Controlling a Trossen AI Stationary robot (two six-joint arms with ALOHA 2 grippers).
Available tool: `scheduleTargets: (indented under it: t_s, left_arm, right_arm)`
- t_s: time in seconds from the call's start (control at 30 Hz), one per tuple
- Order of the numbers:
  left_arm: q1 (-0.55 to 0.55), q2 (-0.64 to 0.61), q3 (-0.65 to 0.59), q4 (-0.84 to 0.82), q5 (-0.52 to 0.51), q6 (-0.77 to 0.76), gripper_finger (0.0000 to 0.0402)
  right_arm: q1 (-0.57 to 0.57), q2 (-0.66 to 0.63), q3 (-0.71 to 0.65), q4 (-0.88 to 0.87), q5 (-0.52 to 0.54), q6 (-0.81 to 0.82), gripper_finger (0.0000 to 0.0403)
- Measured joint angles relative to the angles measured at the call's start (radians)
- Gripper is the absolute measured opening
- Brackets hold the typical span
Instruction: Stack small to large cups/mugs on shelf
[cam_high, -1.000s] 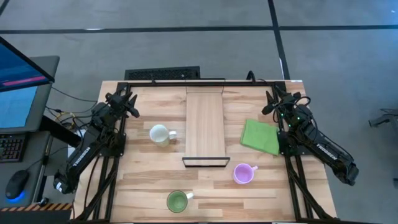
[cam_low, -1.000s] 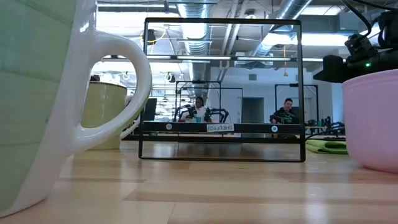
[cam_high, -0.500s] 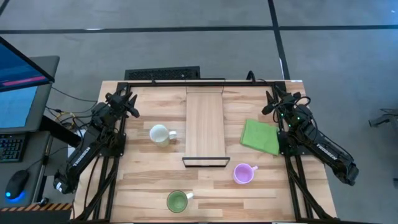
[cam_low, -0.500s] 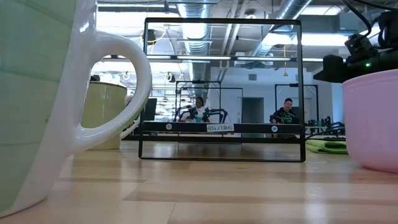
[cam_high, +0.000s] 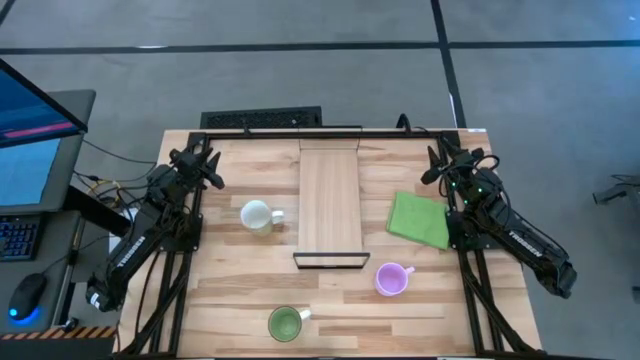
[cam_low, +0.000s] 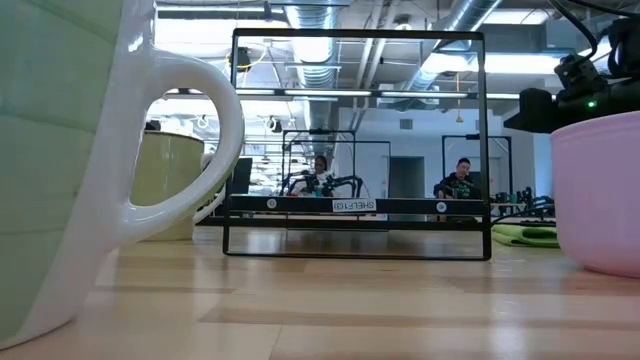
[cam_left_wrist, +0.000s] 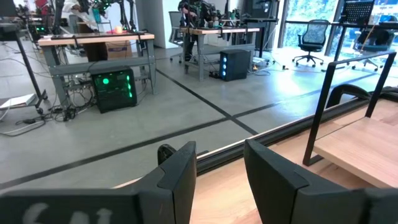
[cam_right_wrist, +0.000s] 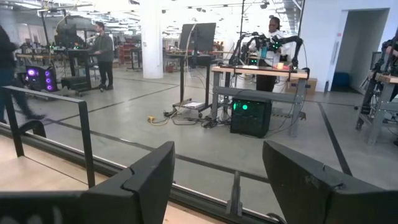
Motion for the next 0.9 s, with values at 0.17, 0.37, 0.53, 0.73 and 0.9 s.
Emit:
scheduleTargets:
  t_s: [0.17, 0.37, 0.53, 0.73, 0.9]
  left_arm:
    - [0.000, 0.000, 0.000, 0.005, -0.003, 0.056, 0.0126]
    - [0.000, 0.000, 0.000, 0.006, -0.005, 0.044, 0.0126]
    - [0.000, 0.000, 0.000, 0.006, -0.005, 0.044, 0.0126]
    - [0.000, 0.000, 0.000, 0.006, -0.005, 0.043, 0.0126]
    - [0.000, 0.000, 0.000, 0.006, -0.005, 0.043, 0.0126]
  right_arm:
    - [0.000, 0.000, 0.000, 0.000, 0.000, 0.000, 0.0268]
    - [0.000, 0.000, 0.000, 0.000, 0.000, 0.000, 0.0268]
    - [0.000, 0.000, 0.000, 0.000, 0.000, 0.000, 0.0268]
    - [0.000, 0.000, 0.000, 0.000, 0.000, 0.000, 0.0268]
    - [0.000, 0.000, 0.000, 0.000, 0.000, 0.001, 0.0268]
